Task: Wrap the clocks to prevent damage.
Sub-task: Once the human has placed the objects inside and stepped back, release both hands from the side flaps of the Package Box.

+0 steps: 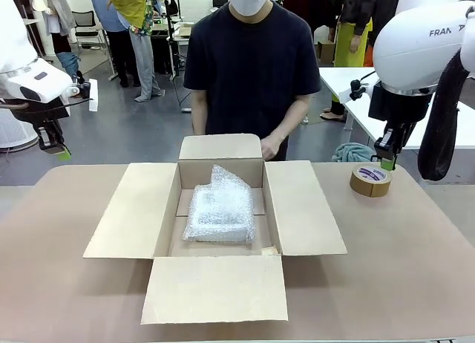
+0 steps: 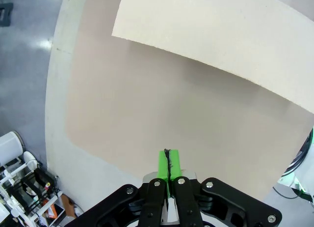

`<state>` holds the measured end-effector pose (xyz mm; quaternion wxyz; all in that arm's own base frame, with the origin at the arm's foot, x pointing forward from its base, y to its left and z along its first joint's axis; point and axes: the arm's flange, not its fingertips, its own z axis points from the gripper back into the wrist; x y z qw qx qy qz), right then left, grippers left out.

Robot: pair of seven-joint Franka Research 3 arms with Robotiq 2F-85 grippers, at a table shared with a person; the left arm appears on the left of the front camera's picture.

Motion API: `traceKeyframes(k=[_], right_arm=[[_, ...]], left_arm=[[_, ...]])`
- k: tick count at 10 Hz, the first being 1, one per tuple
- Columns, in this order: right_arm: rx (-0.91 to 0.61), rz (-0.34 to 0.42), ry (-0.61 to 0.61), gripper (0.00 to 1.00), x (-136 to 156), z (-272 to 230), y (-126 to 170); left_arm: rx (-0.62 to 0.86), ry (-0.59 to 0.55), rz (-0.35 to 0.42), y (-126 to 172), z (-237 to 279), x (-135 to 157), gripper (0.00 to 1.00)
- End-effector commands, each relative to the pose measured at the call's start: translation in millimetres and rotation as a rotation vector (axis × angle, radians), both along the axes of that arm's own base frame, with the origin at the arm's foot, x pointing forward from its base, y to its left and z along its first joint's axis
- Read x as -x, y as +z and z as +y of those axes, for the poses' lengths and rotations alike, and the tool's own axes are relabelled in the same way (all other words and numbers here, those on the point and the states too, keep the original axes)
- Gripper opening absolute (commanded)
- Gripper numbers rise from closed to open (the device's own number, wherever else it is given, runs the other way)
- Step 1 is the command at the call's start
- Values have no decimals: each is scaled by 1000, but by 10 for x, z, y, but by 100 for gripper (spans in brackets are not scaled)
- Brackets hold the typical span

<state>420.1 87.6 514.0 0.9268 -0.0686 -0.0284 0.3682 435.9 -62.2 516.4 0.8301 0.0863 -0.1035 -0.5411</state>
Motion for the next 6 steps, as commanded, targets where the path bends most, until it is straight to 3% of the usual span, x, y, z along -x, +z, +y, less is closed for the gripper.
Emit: traceKeyframes(k=[1,2,3,6], right_arm=[[-38,-3,160,1,12,-43,12],[-33,17,319,1,93,-87,22],[-43,32,439,1,157,-152,39],[-87,88,718,1,268,-262,104]], left_arm=[[44,-182,149,18,134,-48,0],[86,-404,339,63,294,-87,0],[110,-473,414,116,444,-106,0],[117,-644,480,253,728,-99,0]])
